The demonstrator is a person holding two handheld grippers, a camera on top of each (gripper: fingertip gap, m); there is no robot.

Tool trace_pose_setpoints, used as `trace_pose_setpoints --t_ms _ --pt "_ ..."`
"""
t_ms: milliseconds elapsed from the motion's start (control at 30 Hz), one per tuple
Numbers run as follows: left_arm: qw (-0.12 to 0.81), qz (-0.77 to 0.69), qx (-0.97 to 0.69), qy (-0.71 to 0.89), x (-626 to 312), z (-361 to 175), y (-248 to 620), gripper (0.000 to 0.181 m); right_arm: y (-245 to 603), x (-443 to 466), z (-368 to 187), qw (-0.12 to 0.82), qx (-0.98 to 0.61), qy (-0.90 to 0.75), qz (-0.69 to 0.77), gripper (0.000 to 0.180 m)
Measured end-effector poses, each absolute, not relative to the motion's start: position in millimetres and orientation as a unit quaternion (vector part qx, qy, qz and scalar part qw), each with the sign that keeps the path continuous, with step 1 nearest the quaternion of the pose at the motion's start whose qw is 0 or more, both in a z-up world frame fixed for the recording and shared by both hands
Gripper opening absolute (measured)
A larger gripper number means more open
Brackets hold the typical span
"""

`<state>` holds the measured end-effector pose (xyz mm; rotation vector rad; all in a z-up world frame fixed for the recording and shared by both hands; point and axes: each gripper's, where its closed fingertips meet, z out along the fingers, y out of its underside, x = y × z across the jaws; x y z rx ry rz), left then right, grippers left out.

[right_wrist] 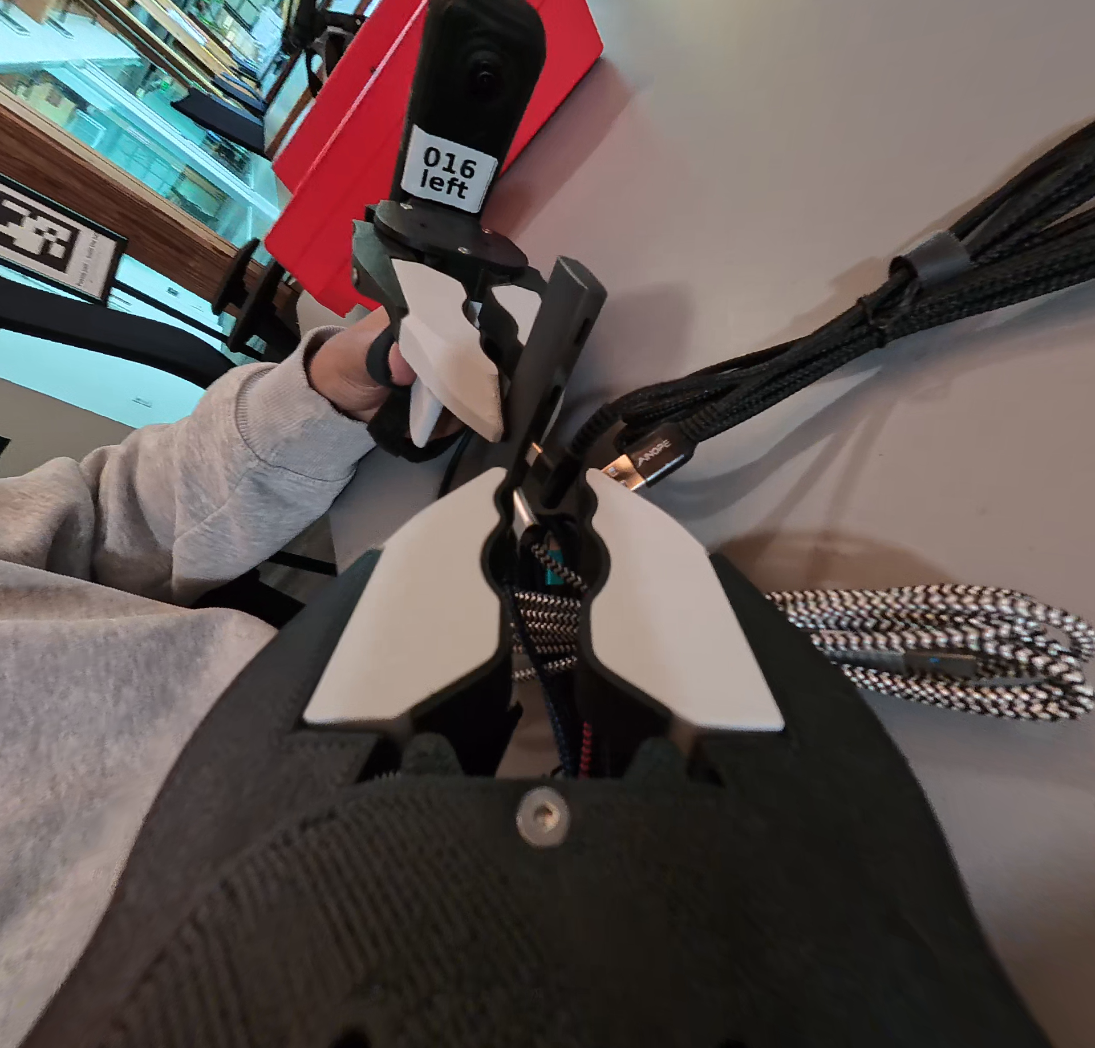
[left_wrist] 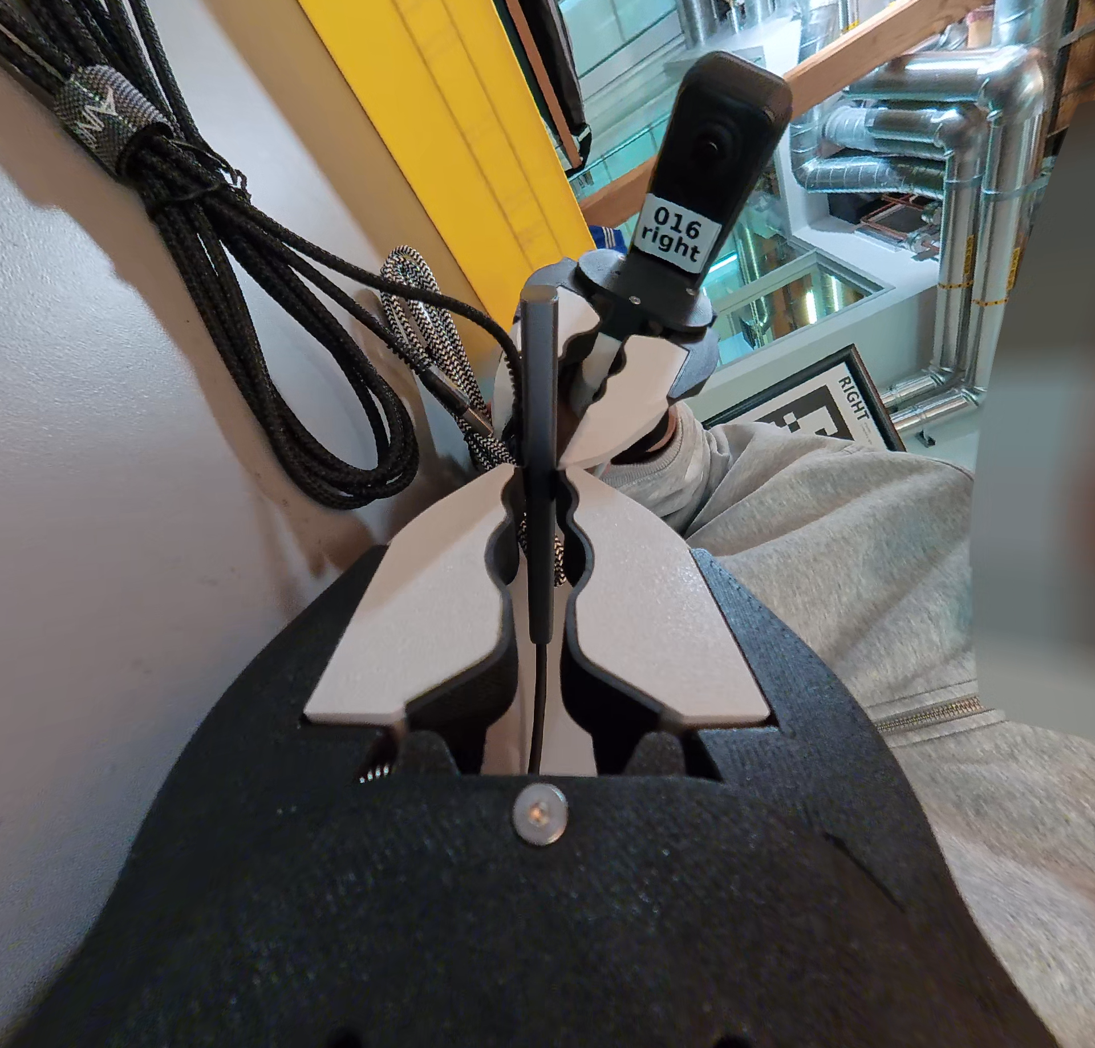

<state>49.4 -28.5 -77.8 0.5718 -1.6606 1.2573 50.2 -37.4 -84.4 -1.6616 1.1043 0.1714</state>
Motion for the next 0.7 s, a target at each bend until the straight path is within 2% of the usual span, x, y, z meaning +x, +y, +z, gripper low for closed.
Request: trace_pose_setpoints --t_ms 233,700 --pt "0.466 0.510 0.241 -0.682 49.9 -80.0 -29.8 0.009 -40.8 49.9 -91.2 0.488 -0.751 0.444 -0.013 0.014" --pt "0.445 0.507 0.248 -0.695 50.5 -84.8 -32.8 0.010 -43.0 50.7 -91.3 0.471 -0.747 0.467 -0.032 0.013"
